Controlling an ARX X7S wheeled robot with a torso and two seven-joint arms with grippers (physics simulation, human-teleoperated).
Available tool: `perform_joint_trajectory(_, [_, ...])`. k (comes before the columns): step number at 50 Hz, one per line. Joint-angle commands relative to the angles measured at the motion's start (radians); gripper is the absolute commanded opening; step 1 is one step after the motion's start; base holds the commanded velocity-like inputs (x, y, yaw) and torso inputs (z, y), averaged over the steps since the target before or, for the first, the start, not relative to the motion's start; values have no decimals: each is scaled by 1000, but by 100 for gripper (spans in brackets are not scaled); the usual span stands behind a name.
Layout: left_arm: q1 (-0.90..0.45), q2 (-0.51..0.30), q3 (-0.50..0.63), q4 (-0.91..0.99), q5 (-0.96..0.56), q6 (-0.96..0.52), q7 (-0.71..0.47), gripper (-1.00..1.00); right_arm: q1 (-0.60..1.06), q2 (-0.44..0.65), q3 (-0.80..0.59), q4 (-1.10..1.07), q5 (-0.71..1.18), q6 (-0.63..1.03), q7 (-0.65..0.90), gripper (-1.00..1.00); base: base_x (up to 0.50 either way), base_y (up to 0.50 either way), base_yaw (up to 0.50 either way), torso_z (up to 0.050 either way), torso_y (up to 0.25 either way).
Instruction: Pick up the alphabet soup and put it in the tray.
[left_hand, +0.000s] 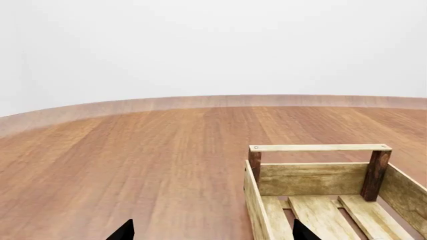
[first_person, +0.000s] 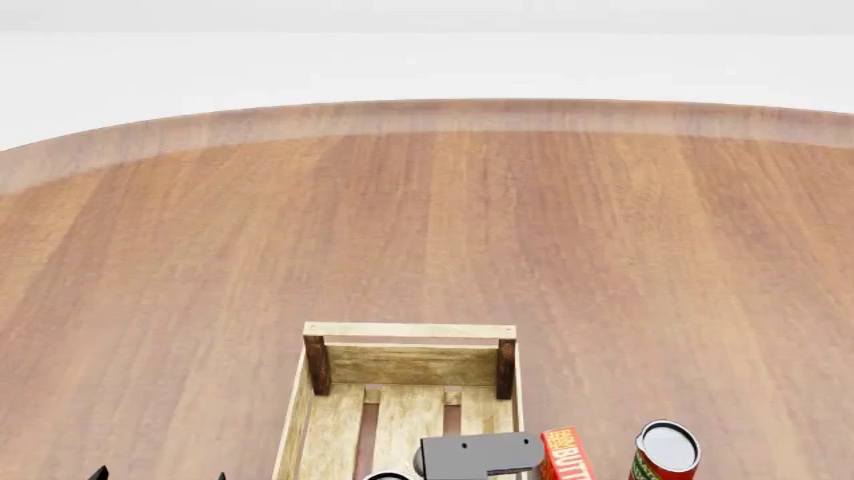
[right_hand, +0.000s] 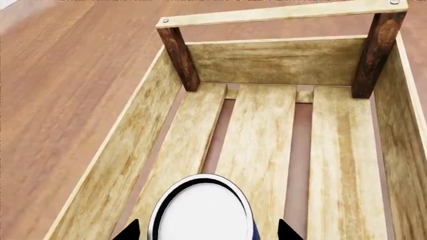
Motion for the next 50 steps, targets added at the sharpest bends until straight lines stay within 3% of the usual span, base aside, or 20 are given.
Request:
perform_joint_trajectory(1, [-2, -1, 2, -1, -3, 0, -1, 100, -2, 4, 0, -17, 9, 2, 5, 100, 0, 0, 0, 0, 0])
perform_joint_trajectory(23, [6, -10, 13, 14, 9, 0, -10, 100, -63, 72, 35, -344, 80, 67, 124, 100, 0, 0, 0, 0, 0])
perform_joint_trajectory(50, [37, -45, -5, 166, -56, -37, -30, 100, -183, 134, 42, -599, -39, -183, 111, 100, 0, 0, 0, 0, 0])
